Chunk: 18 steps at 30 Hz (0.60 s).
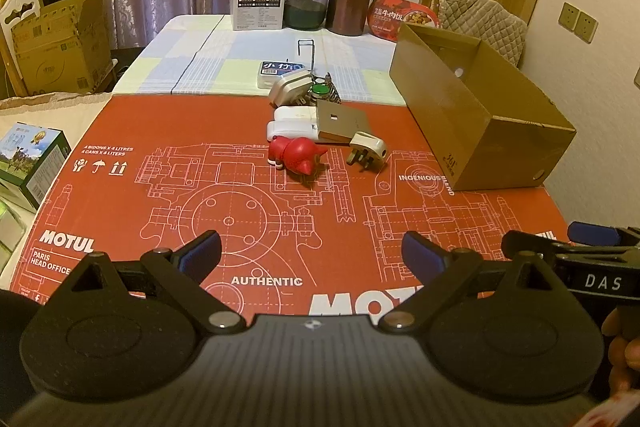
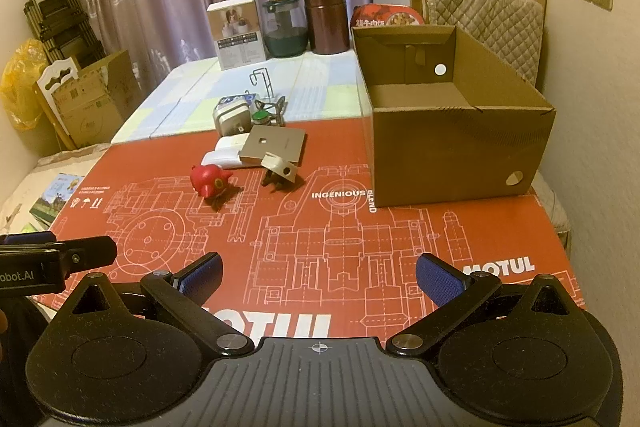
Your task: Organize rigid objects
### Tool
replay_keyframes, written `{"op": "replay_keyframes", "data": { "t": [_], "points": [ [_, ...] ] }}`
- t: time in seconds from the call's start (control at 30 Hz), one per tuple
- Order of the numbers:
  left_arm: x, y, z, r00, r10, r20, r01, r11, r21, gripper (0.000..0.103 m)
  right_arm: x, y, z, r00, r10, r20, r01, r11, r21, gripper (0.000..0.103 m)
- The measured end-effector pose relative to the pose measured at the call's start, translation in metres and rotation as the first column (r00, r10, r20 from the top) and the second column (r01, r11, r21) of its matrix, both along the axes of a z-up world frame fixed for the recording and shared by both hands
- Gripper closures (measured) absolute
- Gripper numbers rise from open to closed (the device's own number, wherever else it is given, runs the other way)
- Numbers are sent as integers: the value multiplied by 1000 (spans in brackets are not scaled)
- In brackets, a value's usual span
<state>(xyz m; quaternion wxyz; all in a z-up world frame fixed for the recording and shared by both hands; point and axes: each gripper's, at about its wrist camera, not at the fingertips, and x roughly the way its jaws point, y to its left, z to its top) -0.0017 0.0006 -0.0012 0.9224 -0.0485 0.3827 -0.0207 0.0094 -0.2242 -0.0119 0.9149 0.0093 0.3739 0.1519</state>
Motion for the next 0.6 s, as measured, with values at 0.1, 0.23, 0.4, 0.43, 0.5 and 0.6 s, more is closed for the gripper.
{"op": "replay_keyframes", "data": {
  "t": [0.1, 0.23, 0.4, 0.43, 0.5, 0.6],
  "points": [
    [0, 0, 0, 1000, 1, 0, -1, 1000, 0, 8, -1, 0, -1, 1000, 0, -1, 0, 1000, 0, 2],
    [0, 0, 0, 1000, 0, 0, 0, 1000, 0, 8, -1, 0, -2, 1000, 0, -2, 0, 1000, -1, 2],
    [2, 1, -6, 1000, -1, -7, 1, 1000, 0, 8, 1, 2, -5, 1000, 3, -5, -3, 1000, -5, 2],
    [3, 1, -7, 1000, -2, -8, 2, 1000, 0, 8, 2, 2, -6, 1000, 5, -6, -5, 1000, -6, 2],
    [7, 3, -9, 1000, -3, -13, 3, 1000, -4, 8, 6, 4, -9, 1000, 7, -7, -7, 1000, -9, 2],
    [15, 6, -12, 1000, -2, -16, 2, 1000, -5, 8, 14, 6, -11, 1000, 11, -8, -11, 1000, -10, 2]
  ]
}}
